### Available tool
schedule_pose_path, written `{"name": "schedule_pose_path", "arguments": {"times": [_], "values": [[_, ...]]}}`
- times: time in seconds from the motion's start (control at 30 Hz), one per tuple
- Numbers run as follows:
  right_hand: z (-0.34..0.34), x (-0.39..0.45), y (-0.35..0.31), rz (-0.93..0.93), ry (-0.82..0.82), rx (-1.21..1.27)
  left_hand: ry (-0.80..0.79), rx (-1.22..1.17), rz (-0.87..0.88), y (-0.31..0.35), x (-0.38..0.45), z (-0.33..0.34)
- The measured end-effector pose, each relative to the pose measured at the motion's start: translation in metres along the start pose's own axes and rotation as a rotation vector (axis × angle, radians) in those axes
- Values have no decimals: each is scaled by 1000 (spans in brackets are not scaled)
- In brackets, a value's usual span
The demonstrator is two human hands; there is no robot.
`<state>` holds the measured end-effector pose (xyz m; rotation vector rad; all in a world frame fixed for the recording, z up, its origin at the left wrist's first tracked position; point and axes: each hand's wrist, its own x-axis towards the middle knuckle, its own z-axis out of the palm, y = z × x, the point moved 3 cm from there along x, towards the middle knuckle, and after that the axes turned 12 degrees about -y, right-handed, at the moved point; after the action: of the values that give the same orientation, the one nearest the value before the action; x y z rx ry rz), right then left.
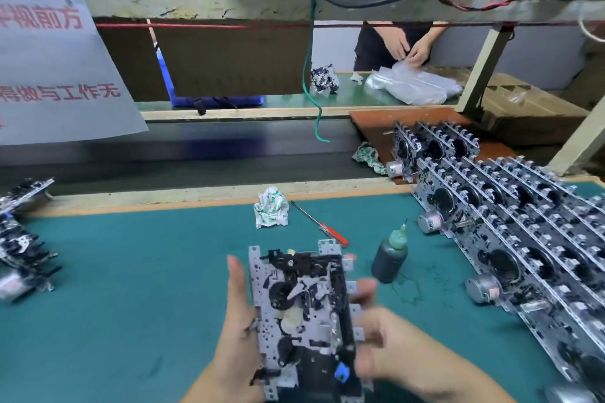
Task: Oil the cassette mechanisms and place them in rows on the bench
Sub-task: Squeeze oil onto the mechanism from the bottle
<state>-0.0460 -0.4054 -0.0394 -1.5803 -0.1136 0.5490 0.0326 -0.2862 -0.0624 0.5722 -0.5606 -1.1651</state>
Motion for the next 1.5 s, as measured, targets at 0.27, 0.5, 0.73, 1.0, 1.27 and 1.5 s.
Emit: {"name": "schedule_pose_path", "arguments": {"times": [0.27, 0.5, 0.73, 1.0, 1.27, 1.5], "values": [[-68, -34, -1, -338, 1208, -230, 149, -315, -3, -8, -1, -27], [-86, -1, 33, -115, 1086, -199, 323, -323, -79, -17, 1, -32], [-78, 2, 32, -137, 999, -316, 316, -315, -100, -15, 0, -34], [-74, -1, 23, -453, 808, 387, 271, -310, -143, -15, 0, -34], [-65, 3, 23, -490, 870, 732, 267, -286, -147, -16, 3, -37], [-58, 5, 22, -520, 911, 504, 227, -297, -143, -17, 2, -36]]}}
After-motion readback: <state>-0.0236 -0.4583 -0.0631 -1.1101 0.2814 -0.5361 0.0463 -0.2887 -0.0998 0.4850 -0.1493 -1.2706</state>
